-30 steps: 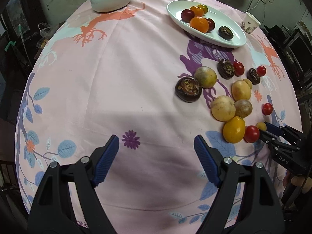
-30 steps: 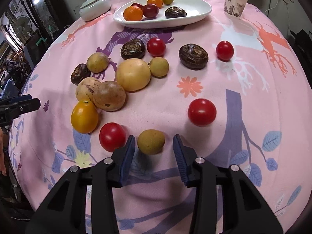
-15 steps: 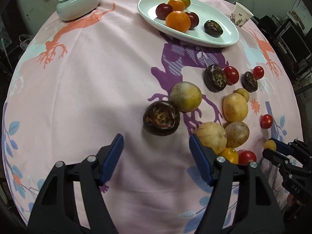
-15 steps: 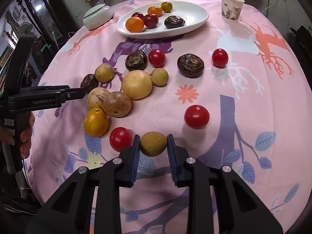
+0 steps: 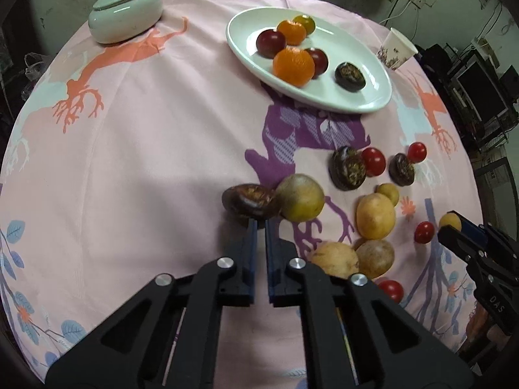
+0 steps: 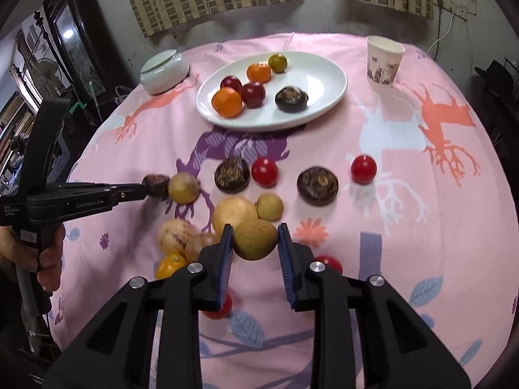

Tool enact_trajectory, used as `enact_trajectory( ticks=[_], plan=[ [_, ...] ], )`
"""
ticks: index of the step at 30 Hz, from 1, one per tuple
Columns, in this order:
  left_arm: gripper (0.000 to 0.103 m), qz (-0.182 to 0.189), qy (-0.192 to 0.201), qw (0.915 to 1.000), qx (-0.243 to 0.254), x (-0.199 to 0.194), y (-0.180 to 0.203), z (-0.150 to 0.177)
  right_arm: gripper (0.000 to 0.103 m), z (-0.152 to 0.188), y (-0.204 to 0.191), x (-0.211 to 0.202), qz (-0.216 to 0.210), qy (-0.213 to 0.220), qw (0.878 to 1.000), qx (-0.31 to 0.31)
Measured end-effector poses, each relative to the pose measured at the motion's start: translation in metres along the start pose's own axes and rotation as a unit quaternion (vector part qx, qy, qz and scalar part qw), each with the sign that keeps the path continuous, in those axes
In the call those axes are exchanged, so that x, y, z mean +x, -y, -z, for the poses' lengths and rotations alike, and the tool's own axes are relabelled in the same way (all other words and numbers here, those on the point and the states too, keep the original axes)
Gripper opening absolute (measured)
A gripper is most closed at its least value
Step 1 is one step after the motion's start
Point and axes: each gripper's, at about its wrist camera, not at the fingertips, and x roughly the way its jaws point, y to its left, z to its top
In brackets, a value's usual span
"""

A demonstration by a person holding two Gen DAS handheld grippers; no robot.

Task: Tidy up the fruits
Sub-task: 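Grasp a dark mangosteen with the left tool while the right tool grasps a passion fruit, then carry the mangosteen onto the plate with the left tool while the right tool places its fruit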

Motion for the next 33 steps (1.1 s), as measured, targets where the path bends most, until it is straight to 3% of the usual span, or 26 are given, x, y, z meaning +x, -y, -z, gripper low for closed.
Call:
enact_trajectory(
  ticks=[6,8,9,14,20,26,33],
  plan=[
    [0.006,-0.009,-0.008,0.9999,0.010,0.011,0.005,-0.010,0.028,-0.029,-0.002,0.008,-0.007,0.019,1.000,0.002],
    [0.016,-0.020,-0.017,0.9996,0.012,0.015,0.002,-0.007,0.028,-0.031,-0.002,0.008,-0.008,0.019,1.000,-0.004],
    [0.027,-0.020,-0.019,0.9996,0.011,0.014,0.000,-0.004,0.028,-0.030,-0.001,0.008,-0.010,0.016,1.000,-0.004],
    [0.046,-0.009,-0.002,0.9999,0.006,-0.004,-0.006,0.010,0.028,-0.021,0.006,0.012,-0.022,-0.002,1.000,0.015],
    [0.040,-0.011,-0.020,0.9997,0.003,0.016,-0.005,0.011,0.028,-0.017,0.005,0.015,-0.032,-0.013,0.999,0.024],
    [0.042,-0.022,-0.021,0.9995,0.010,0.033,-0.002,0.006,0.028,-0.020,0.006,0.015,-0.028,-0.011,0.999,0.023],
    [0.041,-0.029,-0.006,0.9994,0.016,0.023,-0.001,0.005,0.028,-0.025,0.002,0.024,-0.036,-0.017,0.999,0.023]
  ],
)
